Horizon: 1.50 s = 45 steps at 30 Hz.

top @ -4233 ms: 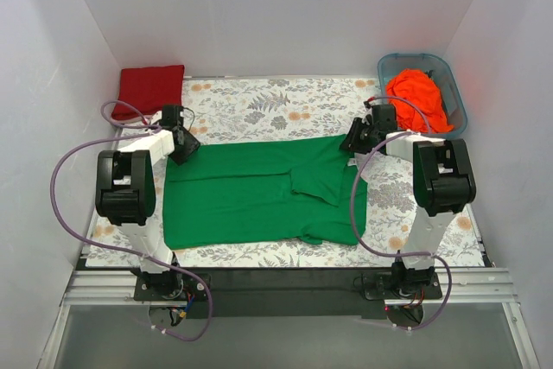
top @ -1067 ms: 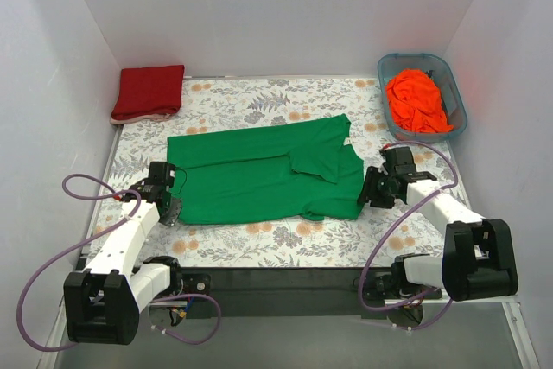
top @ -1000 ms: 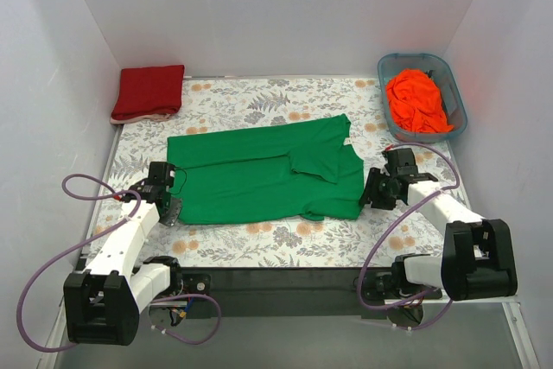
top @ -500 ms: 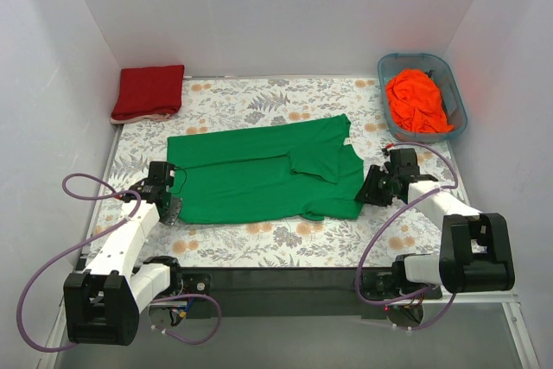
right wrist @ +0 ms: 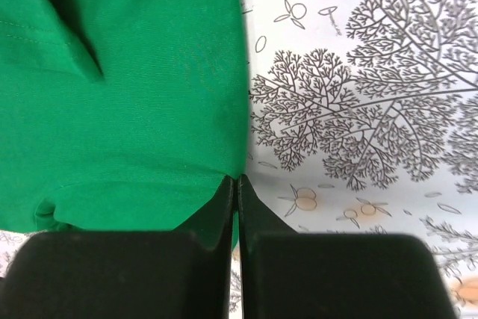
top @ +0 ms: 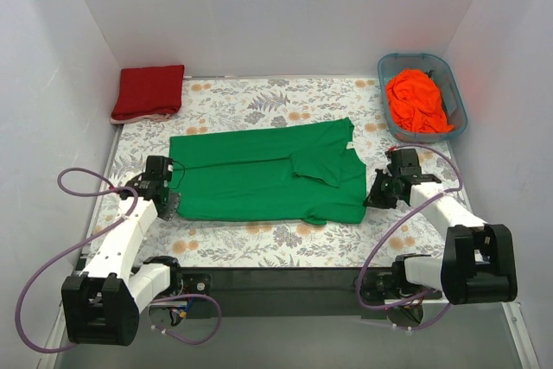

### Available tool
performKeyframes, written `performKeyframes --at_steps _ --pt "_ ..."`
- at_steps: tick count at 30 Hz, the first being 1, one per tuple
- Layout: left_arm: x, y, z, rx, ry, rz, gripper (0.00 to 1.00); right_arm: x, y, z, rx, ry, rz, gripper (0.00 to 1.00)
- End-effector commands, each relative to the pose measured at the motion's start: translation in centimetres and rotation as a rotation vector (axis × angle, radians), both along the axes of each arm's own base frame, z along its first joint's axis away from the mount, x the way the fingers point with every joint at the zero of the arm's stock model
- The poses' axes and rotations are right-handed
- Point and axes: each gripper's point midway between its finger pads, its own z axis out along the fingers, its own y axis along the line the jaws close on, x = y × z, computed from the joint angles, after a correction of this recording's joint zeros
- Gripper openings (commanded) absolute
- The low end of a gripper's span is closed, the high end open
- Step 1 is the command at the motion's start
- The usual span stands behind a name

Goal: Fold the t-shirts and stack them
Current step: Fold the tshirt

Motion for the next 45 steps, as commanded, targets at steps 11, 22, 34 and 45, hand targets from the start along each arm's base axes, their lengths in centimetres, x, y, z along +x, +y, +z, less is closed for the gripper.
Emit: performKeyframes --at_steps 11,22,34,45 --pt "4.1 1.1 2.3 0.073 -0.054 -0.038 0.00 6.7 0.2 6.8 -0.020 -0.089 0.032 0.01" --pt "7.5 1.9 1.8 0.094 -0.051 -0.062 0.00 10.2 1.1 6.9 -0.016 -0.059 0.069 0.01" --pt "9.8 2.2 0.4 0.119 -0.028 -0.107 0.00 12.5 1.7 6.2 -0.012 -0.031 0.085 0.01" --pt "10.6 3.6 -0.9 0.140 -0.010 -0.072 0.00 13.9 1.4 5.8 -0.034 -0.023 0.082 0.01"
